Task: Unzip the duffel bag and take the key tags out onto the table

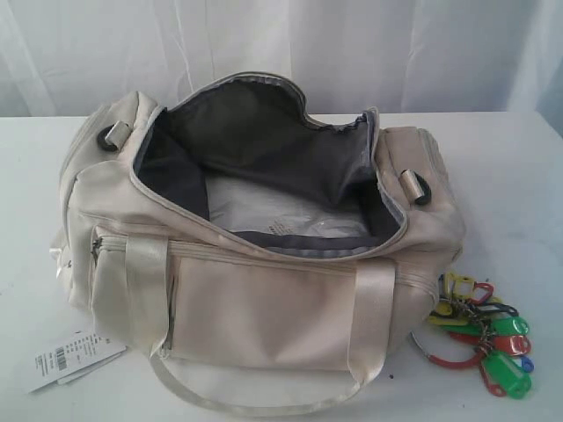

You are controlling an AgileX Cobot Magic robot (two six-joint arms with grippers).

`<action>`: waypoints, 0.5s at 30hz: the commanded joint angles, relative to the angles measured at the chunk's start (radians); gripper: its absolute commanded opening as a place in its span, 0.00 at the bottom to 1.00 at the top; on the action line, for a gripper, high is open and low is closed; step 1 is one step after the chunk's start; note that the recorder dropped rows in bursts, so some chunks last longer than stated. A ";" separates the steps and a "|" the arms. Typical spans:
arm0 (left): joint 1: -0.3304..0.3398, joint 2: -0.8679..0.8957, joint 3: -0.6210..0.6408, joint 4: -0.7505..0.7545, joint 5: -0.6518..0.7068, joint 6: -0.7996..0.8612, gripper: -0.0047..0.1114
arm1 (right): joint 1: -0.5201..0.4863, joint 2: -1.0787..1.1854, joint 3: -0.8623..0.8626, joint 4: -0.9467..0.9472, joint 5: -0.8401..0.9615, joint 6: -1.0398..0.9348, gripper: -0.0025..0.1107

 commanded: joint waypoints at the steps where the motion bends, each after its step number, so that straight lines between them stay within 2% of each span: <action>1: -0.006 -0.004 0.003 -0.009 -0.002 -0.006 0.04 | -0.006 -0.005 0.019 0.004 0.058 -0.002 0.02; 6: -0.006 -0.004 0.003 -0.009 -0.002 -0.006 0.04 | -0.006 -0.005 0.019 0.001 0.193 -0.002 0.02; 15: -0.006 -0.004 0.003 -0.009 -0.002 -0.006 0.04 | -0.006 -0.005 0.019 -0.007 0.195 -0.002 0.02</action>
